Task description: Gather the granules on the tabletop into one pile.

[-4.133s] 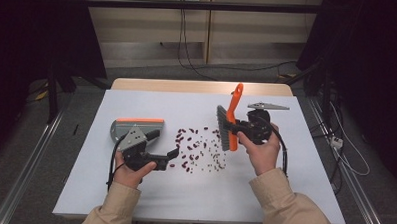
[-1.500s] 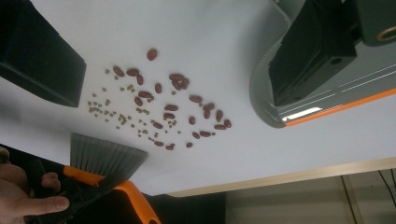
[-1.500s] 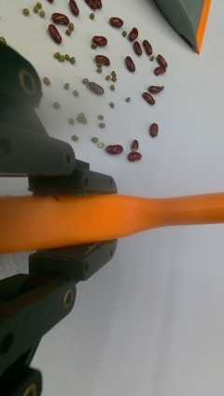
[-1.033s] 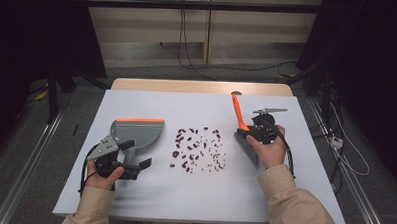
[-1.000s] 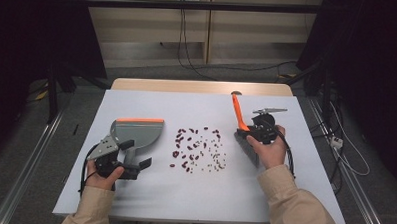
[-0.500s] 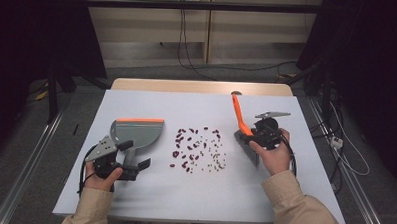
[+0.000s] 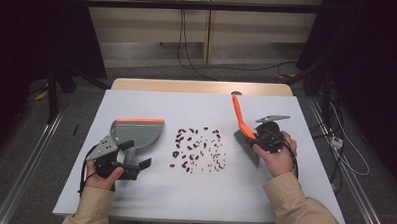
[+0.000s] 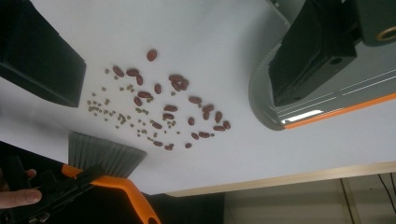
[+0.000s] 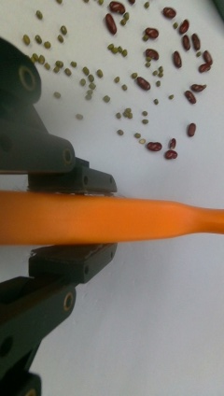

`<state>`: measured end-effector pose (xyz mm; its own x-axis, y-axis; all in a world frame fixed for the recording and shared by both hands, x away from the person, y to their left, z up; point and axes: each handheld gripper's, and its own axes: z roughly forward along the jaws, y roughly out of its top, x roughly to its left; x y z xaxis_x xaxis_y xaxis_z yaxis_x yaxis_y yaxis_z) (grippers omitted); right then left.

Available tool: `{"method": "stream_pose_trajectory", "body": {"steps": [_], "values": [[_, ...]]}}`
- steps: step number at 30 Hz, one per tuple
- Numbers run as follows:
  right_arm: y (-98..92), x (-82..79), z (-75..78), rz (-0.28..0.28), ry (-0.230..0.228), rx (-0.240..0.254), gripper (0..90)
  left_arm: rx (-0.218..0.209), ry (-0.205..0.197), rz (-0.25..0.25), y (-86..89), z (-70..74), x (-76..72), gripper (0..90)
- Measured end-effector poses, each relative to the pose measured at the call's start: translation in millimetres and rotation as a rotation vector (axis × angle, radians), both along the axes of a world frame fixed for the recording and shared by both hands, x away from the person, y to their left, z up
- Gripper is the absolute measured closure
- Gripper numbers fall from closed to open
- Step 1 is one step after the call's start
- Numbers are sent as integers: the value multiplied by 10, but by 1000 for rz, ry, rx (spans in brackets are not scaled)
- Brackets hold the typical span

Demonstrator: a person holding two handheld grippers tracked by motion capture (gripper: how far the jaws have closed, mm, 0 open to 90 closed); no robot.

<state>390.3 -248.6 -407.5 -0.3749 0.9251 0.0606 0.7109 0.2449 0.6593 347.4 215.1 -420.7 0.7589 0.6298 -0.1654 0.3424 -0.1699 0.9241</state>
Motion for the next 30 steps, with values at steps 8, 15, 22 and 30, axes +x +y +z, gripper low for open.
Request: {"method": "stream_pose_trajectory", "body": {"steps": [8, 15, 22, 30], "values": [[20, 37, -54, -32, 21, 16, 712, 2, 0, 5, 13, 2, -15, 36], [-3, 44, -48, -41, 18, 37, 714, 2, 0, 5, 16, 0, -23, 36], [55, 118, 35, -7, -34, 56, 714, -3, 1, 6, 21, 3, -21, 36], [169, 371, 35, 32, -85, 60, 714, -6, 3, 10, 39, -1, -12, 36]]}}
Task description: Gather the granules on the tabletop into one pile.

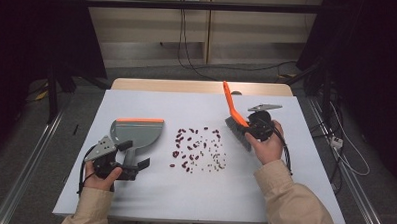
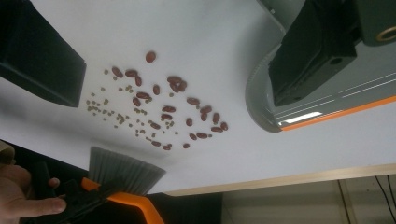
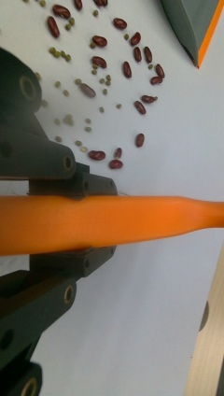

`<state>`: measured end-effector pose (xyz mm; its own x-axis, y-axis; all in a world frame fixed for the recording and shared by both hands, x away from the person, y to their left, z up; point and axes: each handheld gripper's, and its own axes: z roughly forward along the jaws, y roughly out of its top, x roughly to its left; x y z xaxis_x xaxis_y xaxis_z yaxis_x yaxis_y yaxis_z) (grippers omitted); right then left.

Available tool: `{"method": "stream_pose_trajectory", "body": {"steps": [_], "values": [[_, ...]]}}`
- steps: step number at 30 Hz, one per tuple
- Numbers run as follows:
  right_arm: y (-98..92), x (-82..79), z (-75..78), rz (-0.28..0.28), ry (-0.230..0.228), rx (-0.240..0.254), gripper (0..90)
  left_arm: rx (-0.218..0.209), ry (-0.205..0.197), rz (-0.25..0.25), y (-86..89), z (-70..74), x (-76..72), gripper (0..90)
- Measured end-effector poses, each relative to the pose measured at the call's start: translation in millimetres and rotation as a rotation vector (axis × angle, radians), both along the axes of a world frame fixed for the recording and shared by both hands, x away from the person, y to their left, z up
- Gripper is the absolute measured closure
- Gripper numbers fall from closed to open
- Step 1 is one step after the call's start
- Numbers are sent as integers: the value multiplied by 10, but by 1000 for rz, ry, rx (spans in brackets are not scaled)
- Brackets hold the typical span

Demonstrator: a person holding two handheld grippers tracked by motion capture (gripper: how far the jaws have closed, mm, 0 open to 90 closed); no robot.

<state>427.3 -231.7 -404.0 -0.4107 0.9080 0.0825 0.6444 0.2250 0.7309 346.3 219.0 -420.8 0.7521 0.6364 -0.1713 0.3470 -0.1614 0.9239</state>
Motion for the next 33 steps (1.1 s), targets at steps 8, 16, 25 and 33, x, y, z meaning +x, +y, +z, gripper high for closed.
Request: {"method": "stream_pose_trajectory", "body": {"steps": [8, 16, 25, 33], "values": [[119, 263, -118, 40, -42, -33, 714, -2, 5, 3, 7, -12, 19, 36], [227, 474, -157, 99, -118, -101, 714, -5, 12, 7, 9, -20, 34, 36], [423, 642, -229, 211, -164, -210, 714, -7, 12, 14, 20, -16, 38, 36], [567, 530, -244, 351, -127, -207, 713, -9, 11, 7, 10, -16, 34, 36]]}}
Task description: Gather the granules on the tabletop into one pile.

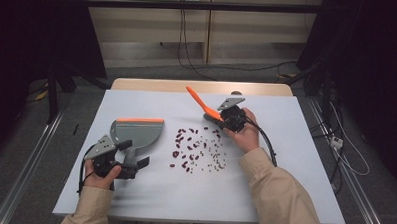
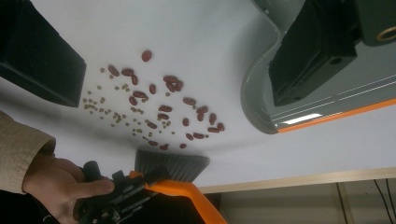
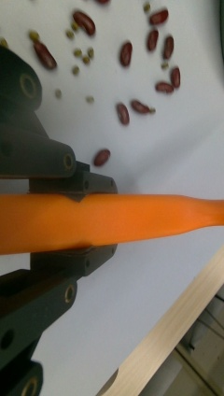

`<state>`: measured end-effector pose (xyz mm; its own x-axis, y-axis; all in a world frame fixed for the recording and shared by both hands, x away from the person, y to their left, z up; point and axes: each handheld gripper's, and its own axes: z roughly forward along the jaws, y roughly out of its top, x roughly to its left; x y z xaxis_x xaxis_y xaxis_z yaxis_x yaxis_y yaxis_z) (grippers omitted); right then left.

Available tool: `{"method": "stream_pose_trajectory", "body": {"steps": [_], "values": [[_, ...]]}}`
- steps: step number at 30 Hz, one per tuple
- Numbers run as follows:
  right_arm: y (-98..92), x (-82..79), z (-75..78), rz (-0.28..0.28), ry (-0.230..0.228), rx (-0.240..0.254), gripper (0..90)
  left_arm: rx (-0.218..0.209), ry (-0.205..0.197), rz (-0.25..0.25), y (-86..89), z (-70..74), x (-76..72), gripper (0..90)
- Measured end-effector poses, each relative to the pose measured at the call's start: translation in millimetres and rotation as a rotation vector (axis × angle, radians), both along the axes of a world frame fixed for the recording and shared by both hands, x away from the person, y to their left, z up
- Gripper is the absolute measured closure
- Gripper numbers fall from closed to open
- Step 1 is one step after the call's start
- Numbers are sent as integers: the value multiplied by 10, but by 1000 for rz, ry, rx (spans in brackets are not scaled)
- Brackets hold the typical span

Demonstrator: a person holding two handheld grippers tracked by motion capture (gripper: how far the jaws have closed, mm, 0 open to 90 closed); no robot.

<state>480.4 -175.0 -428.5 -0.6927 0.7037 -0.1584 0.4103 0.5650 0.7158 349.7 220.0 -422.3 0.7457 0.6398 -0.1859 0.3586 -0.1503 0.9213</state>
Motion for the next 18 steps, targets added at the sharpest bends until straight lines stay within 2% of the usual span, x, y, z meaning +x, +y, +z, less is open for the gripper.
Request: {"method": "stream_pose_trajectory", "body": {"steps": [3, 5, 8, 11, 18], "values": [[-1, -65, 12, 52, 14, 12, 712, -3, -1, 2, -1, 1, 1, 36], [7, -119, 7, 74, 8, 4, 711, -5, -1, 5, 1, 1, 2, 36], [16, -196, 6, 98, 9, -6, 710, -18, 1, 9, -11, 0, -2, 36], [14, -251, 15, 120, 18, -6, 710, -3, -1, 1, -5, 1, 0, 36], [19, -366, 23, 192, 33, -22, 706, -6, -1, 5, -7, 3, -4, 36]]}}
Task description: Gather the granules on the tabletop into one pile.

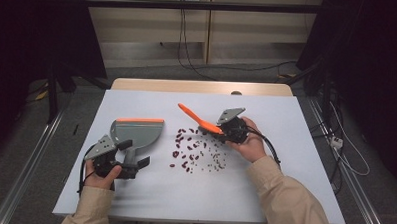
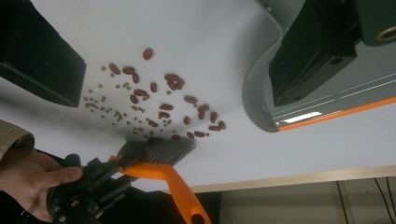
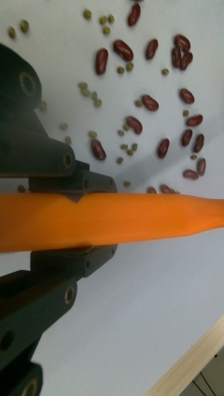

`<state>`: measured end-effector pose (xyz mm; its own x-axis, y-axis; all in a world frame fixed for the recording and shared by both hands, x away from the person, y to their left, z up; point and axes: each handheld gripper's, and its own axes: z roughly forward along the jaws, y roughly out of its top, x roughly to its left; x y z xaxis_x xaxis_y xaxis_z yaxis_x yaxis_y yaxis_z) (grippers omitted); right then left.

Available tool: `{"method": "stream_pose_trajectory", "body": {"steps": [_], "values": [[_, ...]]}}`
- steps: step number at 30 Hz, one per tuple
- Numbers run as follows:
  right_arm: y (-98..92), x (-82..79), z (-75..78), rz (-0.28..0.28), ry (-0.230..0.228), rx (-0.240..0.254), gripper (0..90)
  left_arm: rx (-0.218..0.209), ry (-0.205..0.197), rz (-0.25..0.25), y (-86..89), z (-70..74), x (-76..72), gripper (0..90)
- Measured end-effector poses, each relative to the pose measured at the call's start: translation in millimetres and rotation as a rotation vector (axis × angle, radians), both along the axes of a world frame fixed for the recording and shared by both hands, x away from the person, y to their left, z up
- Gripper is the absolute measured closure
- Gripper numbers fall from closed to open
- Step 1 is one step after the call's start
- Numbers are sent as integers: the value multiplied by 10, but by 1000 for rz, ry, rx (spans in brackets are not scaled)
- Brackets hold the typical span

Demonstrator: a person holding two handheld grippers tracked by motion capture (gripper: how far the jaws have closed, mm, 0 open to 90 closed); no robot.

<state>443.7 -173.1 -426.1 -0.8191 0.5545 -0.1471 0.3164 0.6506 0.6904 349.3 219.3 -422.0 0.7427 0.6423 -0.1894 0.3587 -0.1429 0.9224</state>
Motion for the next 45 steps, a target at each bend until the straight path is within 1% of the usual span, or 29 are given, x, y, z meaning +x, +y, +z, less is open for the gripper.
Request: {"method": "stream_pose_trajectory", "body": {"steps": [3, 11, 12, 18, 22, 24, 27, 29, 32, 34, 36, 38, 45], "values": [[9, -60, 12, 21, 4, -10, 706, -2, 0, 1, 0, 2, -1, 36], [17, -215, 34, 46, 21, -2, 706, 1, -2, 3, 0, 3, -1, 36], [12, -228, 35, 54, 17, -6, 706, 0, -1, 3, -2, 3, -2, 36], [19, -309, 52, 73, 29, -3, 707, 2, -3, 1, -5, 5, -2, 36], [44, -360, 64, 87, 30, -17, 707, 1, -3, 1, -11, 3, -3, 36], [51, -376, 72, 95, 34, -16, 708, 6, -4, -3, -11, 2, -1, 36], [69, -408, 78, 95, 37, -18, 708, 6, -4, -3, -15, 1, -1, 36], [72, -420, 82, 96, 35, -9, 709, 6, -4, -2, -15, 1, -1, 36], [58, -433, 80, 84, 31, 2, 710, 4, -5, -2, -13, 4, -2, 36], [45, -443, 84, 76, 28, 22, 712, 4, -4, -2, -11, 6, -3, 36], [40, -451, 87, 72, 35, 39, 713, 1, -2, 0, -11, 4, -3, 36], [41, -448, 90, 64, 25, 43, 713, 4, -3, -2, -13, 3, 0, 36], [-22, -374, 148, 38, 19, 125, 714, 6, -3, -4, -18, 1, -1, 36]]}}
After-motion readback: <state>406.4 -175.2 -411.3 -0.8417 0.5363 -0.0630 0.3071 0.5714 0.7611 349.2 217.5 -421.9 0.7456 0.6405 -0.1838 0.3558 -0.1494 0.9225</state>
